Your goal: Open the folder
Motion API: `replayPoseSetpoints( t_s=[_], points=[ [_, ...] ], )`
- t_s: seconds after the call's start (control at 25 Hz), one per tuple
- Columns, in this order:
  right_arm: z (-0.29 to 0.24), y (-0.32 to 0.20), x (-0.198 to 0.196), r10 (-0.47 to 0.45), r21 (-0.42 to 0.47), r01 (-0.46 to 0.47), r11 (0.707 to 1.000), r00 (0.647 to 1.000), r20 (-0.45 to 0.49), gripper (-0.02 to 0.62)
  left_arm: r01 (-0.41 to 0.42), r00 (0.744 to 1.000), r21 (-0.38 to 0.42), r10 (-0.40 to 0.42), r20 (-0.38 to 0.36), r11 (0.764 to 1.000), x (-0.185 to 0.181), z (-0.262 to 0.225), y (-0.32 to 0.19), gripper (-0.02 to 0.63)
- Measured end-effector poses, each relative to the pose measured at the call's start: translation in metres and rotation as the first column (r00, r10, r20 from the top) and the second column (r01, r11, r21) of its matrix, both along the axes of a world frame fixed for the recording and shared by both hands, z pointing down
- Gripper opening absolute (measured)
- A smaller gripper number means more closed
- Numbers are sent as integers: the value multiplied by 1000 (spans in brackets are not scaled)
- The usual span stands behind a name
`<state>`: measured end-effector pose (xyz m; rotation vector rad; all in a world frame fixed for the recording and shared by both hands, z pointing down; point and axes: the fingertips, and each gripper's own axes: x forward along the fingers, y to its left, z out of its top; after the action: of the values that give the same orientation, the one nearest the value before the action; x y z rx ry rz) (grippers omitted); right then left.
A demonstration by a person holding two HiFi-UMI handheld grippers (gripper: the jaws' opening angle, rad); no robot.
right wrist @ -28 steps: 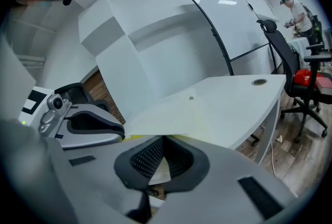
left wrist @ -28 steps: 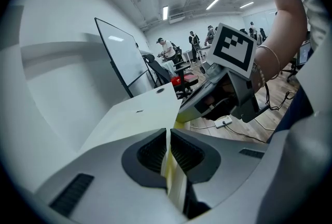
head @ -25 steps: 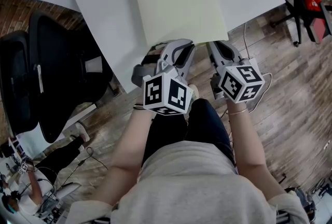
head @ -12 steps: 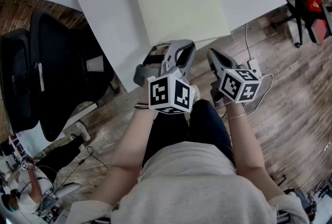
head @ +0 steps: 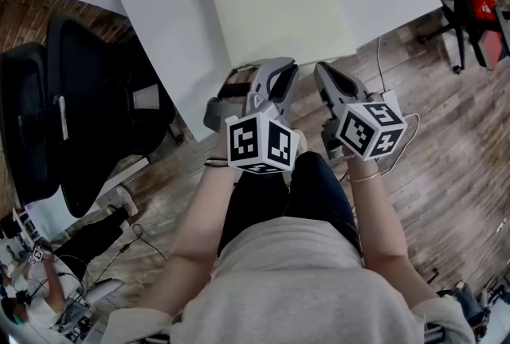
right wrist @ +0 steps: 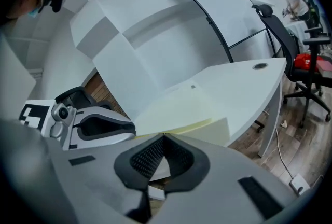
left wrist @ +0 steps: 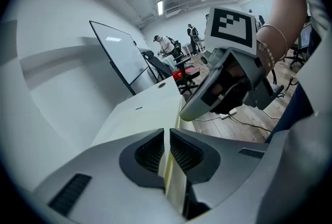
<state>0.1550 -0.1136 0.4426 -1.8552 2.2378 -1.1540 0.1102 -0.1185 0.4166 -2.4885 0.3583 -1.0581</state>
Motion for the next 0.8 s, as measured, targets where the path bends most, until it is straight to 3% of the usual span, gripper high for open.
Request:
replayPoseSetpoints(
  t_s=[0.12,0.32,0.8],
  points=[
    [-4,-3,0,3,9,-3,1000,1000,-8,21,-20,1000,-14,20,3,1000,3,1,3,37],
    [-8,-5,3,12,35,-12,999,1000,-14,21,-20,1000,-13,21,20,1000,5,5,2,109],
    [-17,-9,8,28,97,-27,995,1000,-4,21,-35,997,95,29,69,995,16,5,-7,109]
  ],
)
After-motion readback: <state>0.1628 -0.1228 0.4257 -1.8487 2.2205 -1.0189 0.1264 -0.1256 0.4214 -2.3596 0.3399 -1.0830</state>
